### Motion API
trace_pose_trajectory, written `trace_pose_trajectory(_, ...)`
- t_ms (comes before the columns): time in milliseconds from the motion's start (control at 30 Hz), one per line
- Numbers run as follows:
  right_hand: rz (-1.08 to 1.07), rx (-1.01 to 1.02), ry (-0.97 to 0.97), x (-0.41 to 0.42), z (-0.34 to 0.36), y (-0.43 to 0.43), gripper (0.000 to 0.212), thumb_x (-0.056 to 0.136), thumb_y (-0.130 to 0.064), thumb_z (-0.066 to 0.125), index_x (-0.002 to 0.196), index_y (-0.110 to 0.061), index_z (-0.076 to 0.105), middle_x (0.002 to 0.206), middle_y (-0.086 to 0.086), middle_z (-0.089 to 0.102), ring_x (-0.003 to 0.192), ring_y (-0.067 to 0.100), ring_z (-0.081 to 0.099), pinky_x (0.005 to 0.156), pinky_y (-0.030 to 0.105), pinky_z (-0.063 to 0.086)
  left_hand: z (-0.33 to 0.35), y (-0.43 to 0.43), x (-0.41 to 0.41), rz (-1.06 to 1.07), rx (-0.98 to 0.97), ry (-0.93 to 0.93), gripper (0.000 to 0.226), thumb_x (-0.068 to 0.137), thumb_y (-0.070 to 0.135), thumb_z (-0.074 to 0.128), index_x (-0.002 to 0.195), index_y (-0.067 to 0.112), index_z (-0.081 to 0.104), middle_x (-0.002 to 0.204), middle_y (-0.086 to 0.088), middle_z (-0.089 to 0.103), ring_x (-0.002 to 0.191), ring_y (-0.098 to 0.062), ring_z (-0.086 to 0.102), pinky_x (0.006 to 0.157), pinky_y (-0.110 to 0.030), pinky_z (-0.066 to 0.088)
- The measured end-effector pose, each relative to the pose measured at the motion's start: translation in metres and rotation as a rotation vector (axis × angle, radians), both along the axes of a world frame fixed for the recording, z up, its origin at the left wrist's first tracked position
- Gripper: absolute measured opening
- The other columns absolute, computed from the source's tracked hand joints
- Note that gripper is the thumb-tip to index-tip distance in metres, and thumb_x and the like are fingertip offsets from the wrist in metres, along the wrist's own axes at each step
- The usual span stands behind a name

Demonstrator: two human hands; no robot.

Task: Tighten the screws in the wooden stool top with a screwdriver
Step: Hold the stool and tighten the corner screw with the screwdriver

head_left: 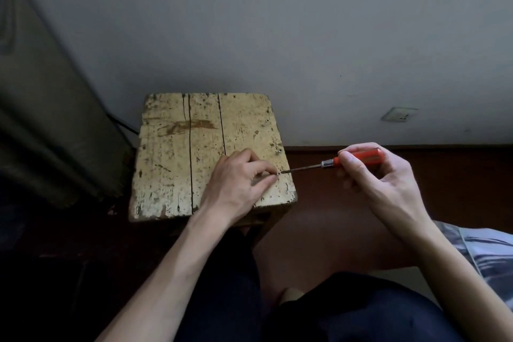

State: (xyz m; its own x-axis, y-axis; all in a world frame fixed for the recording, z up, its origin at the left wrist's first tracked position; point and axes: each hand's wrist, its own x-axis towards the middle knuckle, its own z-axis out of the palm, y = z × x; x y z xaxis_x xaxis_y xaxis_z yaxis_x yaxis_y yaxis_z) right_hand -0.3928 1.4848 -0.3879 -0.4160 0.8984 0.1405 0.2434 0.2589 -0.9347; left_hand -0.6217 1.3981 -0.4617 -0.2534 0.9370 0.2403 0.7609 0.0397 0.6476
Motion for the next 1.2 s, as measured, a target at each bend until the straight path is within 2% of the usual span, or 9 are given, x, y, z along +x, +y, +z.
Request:
trace_pose_trajectory(200, 0.01, 0.003, -0.004, 0.0031, -0.0049, 0.0008, 0.02, 0.091, -0.043, 0.071, 0.097, -0.024, 0.074, 0.083, 0.008, 0.076, 0.064, 0.011, 0.067, 0.062, 0.017, 0.053, -0.0007, -0.0006, 0.0001, -0.006, 0.014, 0.013, 0.017, 0.092, 0.041, 0.072, 0.103, 0.03, 0.079, 0.087, 0.007, 0.059, 0.085, -0.015, 0.057, 0.085, -0.04, 0.046)
trace_pose_trajectory(1200, 0.018, 0.046, -0.019, 0.0014, -0.0065, -0.0019, 0.017, 0.092, -0.037, 0.071, 0.097, -0.02, 0.074, 0.085, 0.006, 0.076, 0.065, 0.016, 0.069, 0.065, 0.019, 0.056, -0.0074, 0.0003, -0.0004, 0.007, 0.03, 0.017, 0.016, 0.092, 0.043, 0.071, 0.103, 0.033, 0.079, 0.09, 0.009, 0.059, 0.088, -0.014, 0.057, 0.089, -0.041, 0.045)
